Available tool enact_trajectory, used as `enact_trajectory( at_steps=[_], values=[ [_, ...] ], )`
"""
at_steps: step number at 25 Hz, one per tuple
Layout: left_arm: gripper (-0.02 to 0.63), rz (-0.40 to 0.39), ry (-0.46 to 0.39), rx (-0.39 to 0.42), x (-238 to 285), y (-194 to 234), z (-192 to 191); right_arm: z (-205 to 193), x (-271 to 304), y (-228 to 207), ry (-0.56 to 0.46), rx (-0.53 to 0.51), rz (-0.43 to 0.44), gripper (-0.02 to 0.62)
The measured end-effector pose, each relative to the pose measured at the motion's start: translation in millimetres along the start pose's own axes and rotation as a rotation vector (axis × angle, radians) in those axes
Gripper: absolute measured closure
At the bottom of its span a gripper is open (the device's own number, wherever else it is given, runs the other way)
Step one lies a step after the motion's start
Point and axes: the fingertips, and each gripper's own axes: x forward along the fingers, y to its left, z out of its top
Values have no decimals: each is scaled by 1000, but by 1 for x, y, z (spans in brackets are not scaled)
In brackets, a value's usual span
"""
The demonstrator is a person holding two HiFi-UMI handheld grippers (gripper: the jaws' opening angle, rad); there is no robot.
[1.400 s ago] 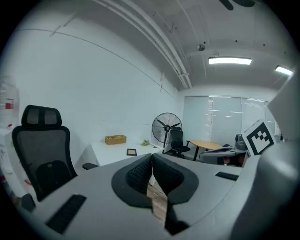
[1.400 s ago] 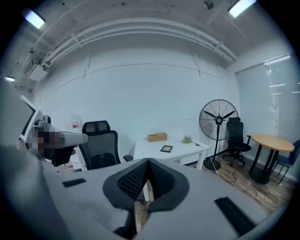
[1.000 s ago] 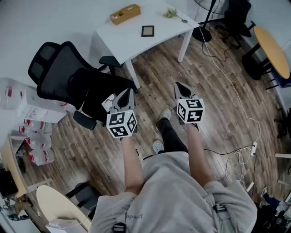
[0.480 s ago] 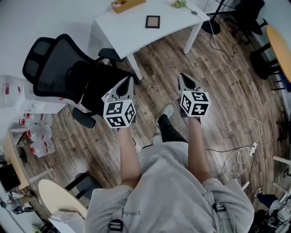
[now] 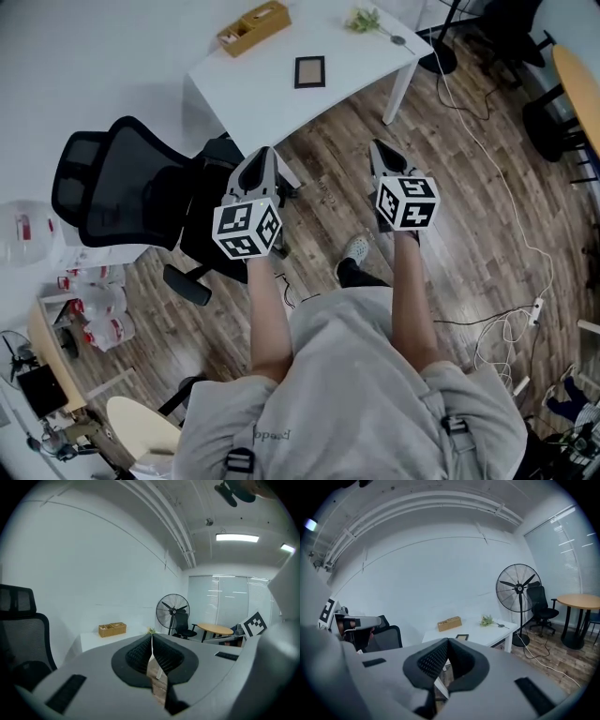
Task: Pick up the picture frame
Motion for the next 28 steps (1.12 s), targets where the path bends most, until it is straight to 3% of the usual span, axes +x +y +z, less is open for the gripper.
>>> enact_trajectory(
  at_steps=[7, 13, 20, 28],
  values=[
    [578, -11, 4, -11, 66, -5, 15, 20, 38, -40, -22, 96, 18, 574],
    [578, 4, 8, -29, 94, -9, 8, 15, 52, -59, 17, 85, 37, 574],
    [578, 65, -1, -61, 104, 21, 7, 13, 72, -63, 59, 39, 56, 574],
    [578, 27, -21, -23, 157, 38, 34, 32, 121, -58, 52, -1, 109, 574]
  ],
)
